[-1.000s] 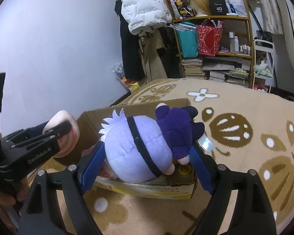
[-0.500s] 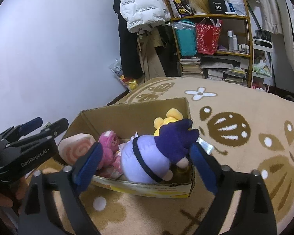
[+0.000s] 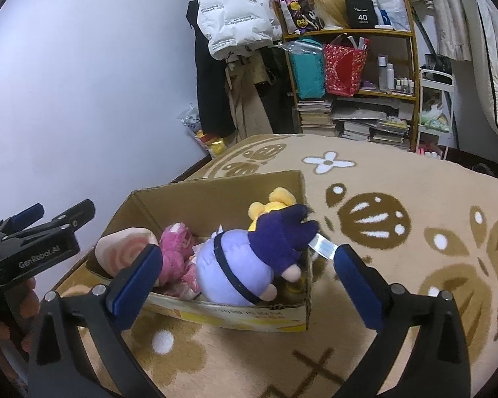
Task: Organize soft objects
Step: 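Withdraw both tools back from the filled box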
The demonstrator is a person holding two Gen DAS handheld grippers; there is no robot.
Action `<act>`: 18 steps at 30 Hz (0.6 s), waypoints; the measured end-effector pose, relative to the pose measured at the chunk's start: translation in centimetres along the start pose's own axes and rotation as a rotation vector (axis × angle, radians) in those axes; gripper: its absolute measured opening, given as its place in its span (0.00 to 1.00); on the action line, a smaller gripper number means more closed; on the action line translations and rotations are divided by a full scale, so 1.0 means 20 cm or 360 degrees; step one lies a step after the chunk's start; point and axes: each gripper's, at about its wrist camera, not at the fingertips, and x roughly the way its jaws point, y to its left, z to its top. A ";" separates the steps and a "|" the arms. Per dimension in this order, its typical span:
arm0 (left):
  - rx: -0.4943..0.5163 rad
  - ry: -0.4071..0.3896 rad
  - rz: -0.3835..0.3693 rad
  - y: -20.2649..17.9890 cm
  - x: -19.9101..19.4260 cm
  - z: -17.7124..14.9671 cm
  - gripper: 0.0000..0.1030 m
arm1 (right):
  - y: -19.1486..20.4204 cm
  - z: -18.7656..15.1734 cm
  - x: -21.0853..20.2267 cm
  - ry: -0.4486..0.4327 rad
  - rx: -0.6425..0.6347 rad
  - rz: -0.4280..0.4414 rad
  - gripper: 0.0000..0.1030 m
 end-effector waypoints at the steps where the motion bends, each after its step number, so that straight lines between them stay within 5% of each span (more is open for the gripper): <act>1: 0.0004 -0.0004 -0.0008 0.00 -0.02 -0.01 1.00 | 0.00 0.00 -0.01 -0.0005 -0.0001 -0.0007 1.00; 18: 0.0029 -0.0038 -0.0009 0.04 -0.24 -0.10 1.00 | -0.02 -0.04 -0.20 -0.0076 0.0077 -0.0067 1.00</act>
